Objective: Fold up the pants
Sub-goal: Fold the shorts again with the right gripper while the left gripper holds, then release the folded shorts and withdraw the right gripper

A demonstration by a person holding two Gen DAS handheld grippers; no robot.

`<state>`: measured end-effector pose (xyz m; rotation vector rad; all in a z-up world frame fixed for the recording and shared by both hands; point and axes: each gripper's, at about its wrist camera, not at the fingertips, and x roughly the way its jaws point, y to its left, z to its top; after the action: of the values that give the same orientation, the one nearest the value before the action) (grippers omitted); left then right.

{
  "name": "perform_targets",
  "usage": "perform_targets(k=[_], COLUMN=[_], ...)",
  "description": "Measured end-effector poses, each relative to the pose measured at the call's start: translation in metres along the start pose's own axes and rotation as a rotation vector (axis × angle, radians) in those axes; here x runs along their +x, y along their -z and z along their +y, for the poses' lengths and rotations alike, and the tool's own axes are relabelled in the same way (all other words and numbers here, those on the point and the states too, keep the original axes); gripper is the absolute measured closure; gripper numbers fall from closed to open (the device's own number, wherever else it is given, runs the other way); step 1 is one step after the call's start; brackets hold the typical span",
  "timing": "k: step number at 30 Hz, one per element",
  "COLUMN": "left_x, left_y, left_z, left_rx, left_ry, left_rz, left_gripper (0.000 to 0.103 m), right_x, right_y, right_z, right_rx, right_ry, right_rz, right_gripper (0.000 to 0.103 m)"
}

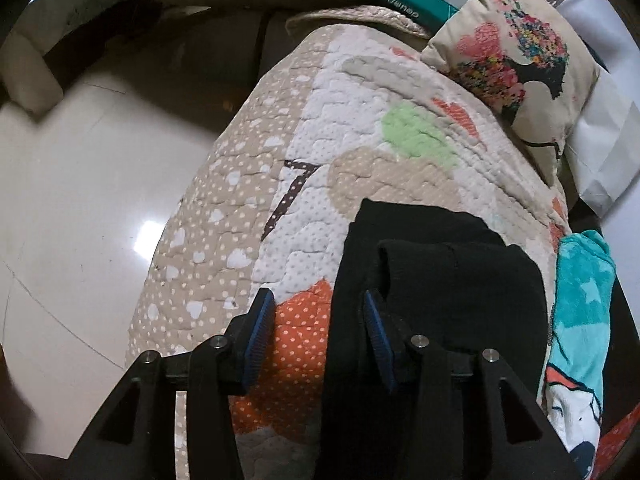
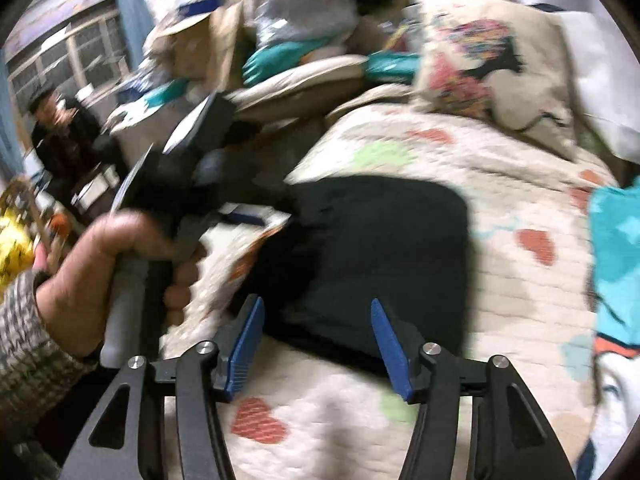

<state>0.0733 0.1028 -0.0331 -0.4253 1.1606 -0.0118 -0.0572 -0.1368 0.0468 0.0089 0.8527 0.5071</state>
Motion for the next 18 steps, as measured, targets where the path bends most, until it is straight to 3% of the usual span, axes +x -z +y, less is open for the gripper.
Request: perform_targets(k=[4, 10, 13, 18], left_x=[-0.002, -0.018, -0.044, -0.086], left_y=[0.001, 0.009, 0.023, 0.068], left_z=[0.004, 0.029, 0.023, -0.009], left_rx=[-0.004, -0.092, -0.06, 0.075], left_ry=[-0.051, -0.135, -0.129, -0.202], left_rz=[-0.015, -0.068, -0.16, -0.338], left_gripper=[0.05, 0.051, 0.051, 0.048], right_x=[0.0, 0.006, 0.004, -0.002], right_y=[-0.002, 0.017, 0.027, 0.029], right_z=[-0.042, -0.075, -0.086, -0.094], right_rx=[0.13, 0.234, 0.297, 0.332], right_ry=[0.094, 0.152, 0.152, 0.182], right_rz=[-0.02, 0.002, 0.001, -0.011], right_gripper=[0.038, 0.038, 0.036, 0.036])
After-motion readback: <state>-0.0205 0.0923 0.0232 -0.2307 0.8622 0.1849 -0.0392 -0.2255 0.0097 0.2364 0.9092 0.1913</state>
